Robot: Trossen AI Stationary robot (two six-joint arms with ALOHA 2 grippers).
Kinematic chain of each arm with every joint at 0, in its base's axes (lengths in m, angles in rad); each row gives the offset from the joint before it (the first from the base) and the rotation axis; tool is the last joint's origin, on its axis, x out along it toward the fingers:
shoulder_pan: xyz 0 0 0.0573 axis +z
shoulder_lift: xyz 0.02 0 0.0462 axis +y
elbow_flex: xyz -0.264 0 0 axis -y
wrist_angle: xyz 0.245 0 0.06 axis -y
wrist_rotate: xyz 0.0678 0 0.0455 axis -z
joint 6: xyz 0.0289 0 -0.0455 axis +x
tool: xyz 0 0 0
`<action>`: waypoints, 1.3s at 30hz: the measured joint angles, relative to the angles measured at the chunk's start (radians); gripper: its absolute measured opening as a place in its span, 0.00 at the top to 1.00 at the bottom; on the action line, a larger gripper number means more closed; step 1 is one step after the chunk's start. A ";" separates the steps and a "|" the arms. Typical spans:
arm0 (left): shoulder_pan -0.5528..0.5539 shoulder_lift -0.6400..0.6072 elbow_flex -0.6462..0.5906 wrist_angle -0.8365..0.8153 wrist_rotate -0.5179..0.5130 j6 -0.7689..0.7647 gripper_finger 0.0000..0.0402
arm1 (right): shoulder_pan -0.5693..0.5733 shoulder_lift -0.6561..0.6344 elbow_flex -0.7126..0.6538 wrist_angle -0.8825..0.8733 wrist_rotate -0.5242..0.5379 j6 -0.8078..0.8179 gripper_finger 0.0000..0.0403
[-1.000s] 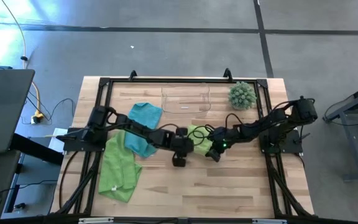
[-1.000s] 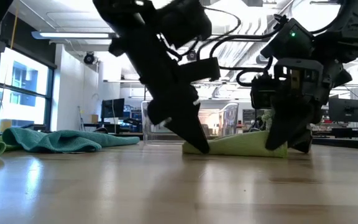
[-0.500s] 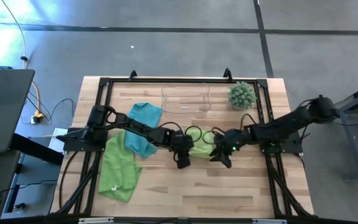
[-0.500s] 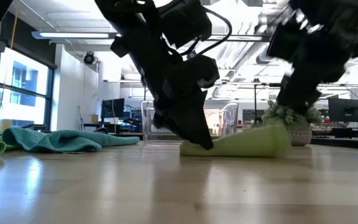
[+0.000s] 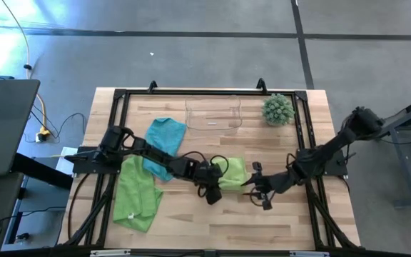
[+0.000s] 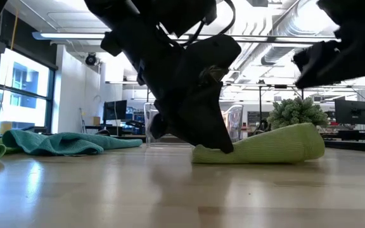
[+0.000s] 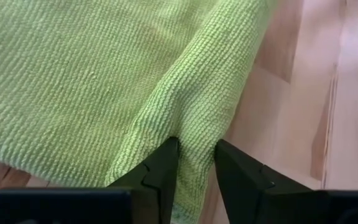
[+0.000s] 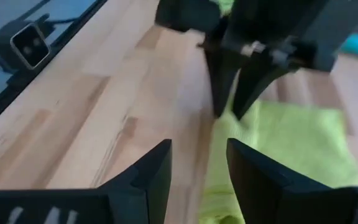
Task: Roll microfiber towels into tight, uniform cylinder then place into a basket
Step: Roll the light green microfiber cloth
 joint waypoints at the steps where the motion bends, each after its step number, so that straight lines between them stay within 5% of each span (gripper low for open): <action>1: -0.001 0.000 0.000 0.001 -0.006 -0.011 0.76 | 0.003 0.017 0.000 0.003 -0.009 0.016 0.61; 9: 0.000 0.002 0.000 0.014 -0.011 -0.023 0.77 | 0.013 0.152 0.000 0.044 0.074 -0.037 0.47; 16: 0.001 0.002 0.000 0.014 -0.013 -0.021 0.77 | 0.012 0.264 0.000 0.061 0.171 -0.045 0.46; 23: 0.001 0.001 0.001 0.014 -0.027 0.004 0.77 | 0.012 0.333 0.001 0.067 0.201 0.124 0.48; 29: 0.000 -0.001 0.001 0.014 -0.059 0.007 0.77 | 0.013 0.371 0.004 0.075 0.198 0.280 0.61; 39: 0.003 -0.043 -0.001 -0.024 -0.070 0.157 0.76 | 0.010 0.371 0.006 0.012 0.196 0.548 0.97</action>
